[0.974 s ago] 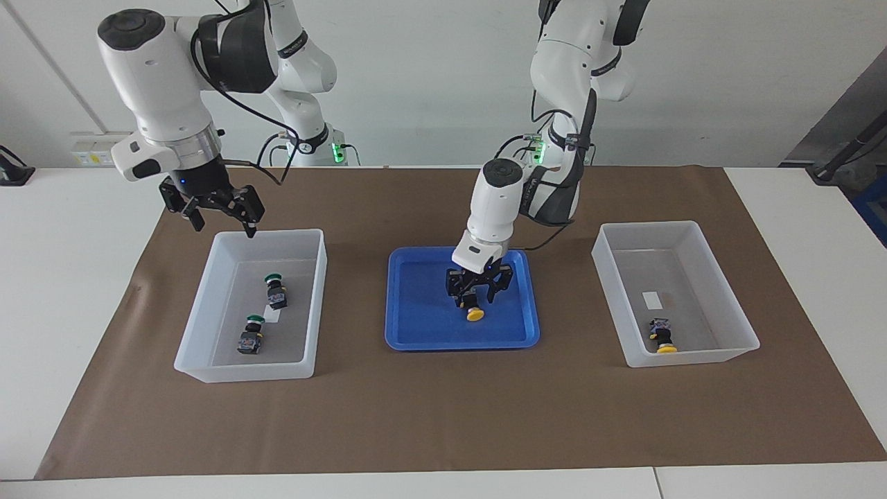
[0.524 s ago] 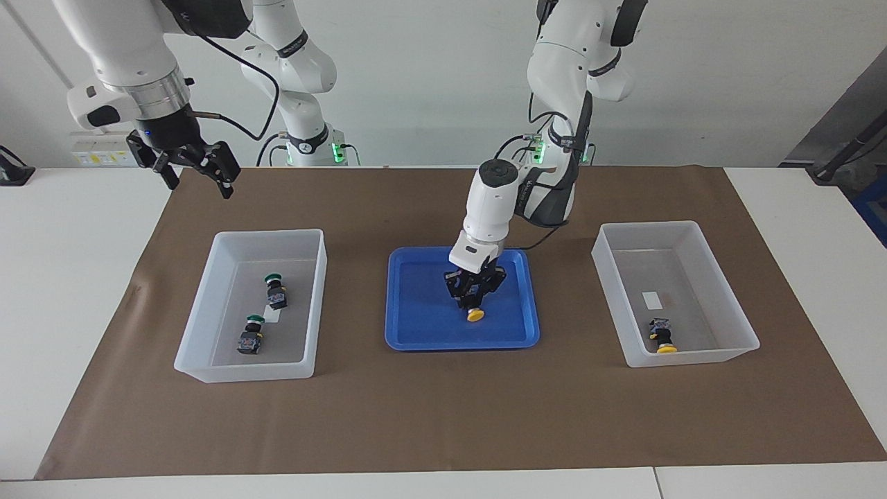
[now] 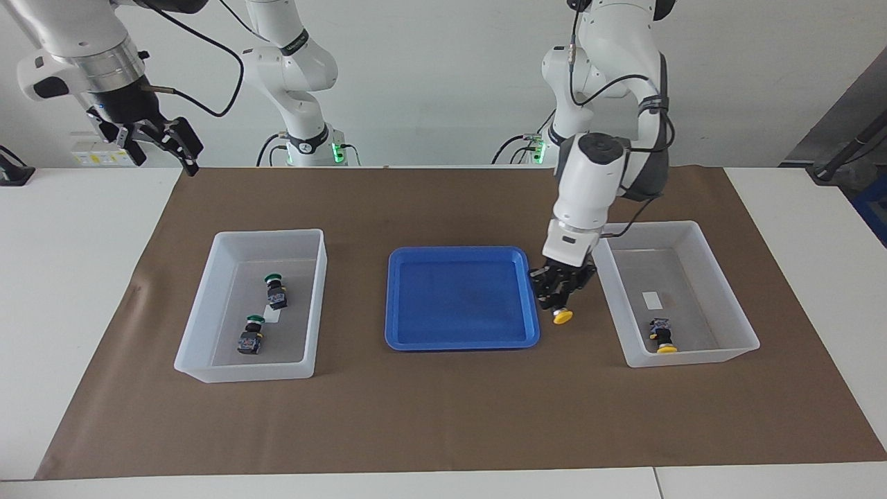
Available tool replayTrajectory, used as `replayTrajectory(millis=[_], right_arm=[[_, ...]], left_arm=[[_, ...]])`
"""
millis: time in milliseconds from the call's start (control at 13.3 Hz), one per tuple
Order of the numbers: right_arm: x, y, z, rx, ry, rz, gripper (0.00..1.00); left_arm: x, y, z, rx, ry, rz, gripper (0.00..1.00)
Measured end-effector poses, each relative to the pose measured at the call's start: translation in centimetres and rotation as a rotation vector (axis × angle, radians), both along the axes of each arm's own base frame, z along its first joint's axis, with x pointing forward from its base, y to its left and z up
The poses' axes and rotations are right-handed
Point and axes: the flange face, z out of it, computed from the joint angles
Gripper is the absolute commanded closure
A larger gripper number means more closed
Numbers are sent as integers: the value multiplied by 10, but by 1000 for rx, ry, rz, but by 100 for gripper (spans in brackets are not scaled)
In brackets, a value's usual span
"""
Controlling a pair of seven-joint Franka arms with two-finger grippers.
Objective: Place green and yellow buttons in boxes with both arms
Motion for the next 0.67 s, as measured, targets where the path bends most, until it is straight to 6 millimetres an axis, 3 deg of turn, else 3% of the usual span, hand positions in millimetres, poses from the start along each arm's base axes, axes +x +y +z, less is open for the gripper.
replayTrajectory(millis=[375, 524, 674], right_arm=[[0, 5, -3, 1, 8, 37, 0], [0, 4, -4, 1, 10, 44, 0], [0, 5, -4, 2, 15, 46, 0]], left_arm=[[35, 145, 11, 115, -98, -152, 100], [41, 177, 4, 159, -126, -212, 100], [47, 194, -12, 179, -144, -229, 100]])
